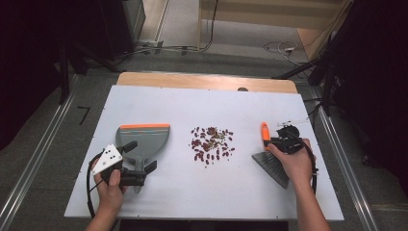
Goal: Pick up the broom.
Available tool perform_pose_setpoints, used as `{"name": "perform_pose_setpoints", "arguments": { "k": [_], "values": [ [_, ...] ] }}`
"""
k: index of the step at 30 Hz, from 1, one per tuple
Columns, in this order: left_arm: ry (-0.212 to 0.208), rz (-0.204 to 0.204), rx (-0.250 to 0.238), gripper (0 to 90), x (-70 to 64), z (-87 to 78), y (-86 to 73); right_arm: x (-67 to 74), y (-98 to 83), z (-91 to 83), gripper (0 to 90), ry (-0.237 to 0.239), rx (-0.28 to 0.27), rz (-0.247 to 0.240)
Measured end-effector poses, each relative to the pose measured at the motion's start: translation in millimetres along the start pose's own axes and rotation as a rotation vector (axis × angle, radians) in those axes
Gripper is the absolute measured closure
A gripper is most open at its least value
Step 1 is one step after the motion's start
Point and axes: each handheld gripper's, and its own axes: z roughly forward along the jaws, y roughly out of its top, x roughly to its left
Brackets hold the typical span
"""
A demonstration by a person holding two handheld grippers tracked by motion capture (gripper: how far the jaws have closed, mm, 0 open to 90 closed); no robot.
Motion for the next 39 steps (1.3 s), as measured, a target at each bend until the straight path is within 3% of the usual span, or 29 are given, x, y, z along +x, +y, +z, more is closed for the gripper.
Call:
{"name": "perform_pose_setpoints", "arguments": {
  "k": [4,8,13,18,22,26,30,39],
  "values": [
    [0.0,0.002,0.001,0.0,0.4,-0.4,0.1,0.3,-1.6,6.4,62.6,-0.007,0.079,0.026],
    [0.001,0.002,0.001,0.0,-0.3,-0.3,0.3,1.7,-3.4,9.6,63.0,-0.025,0.081,0.028],
    [0.0,0.002,0.0,0.0,-2.4,-0.1,0.5,13.2,-2.0,12.4,63.5,-0.106,0.104,-0.013],
    [0.0,0.006,-0.002,0.0,-4.7,0.7,1.5,6.2,-2.2,11.8,67.2,-0.065,0.096,0.04],
    [0.007,0.007,-0.002,0.0,-5.2,0.7,2.0,4.2,-6.0,11.0,67.5,-0.052,0.067,0.038],
    [0.009,0.004,-0.001,0.0,-4.4,0.3,2.6,-4.2,-12.7,9.5,67.4,0.011,0.004,0.079],
    [0.002,0.009,-0.005,0.0,-7.7,2.1,3.9,-5.6,-18.2,4.0,67.4,0.028,-0.069,0.08],
    [0.023,0.039,-0.015,0.0,-12.5,-0.6,7.5,-16.9,-37.9,-21.5,68.0,0.139,-0.331,0.149]
  ]
}}
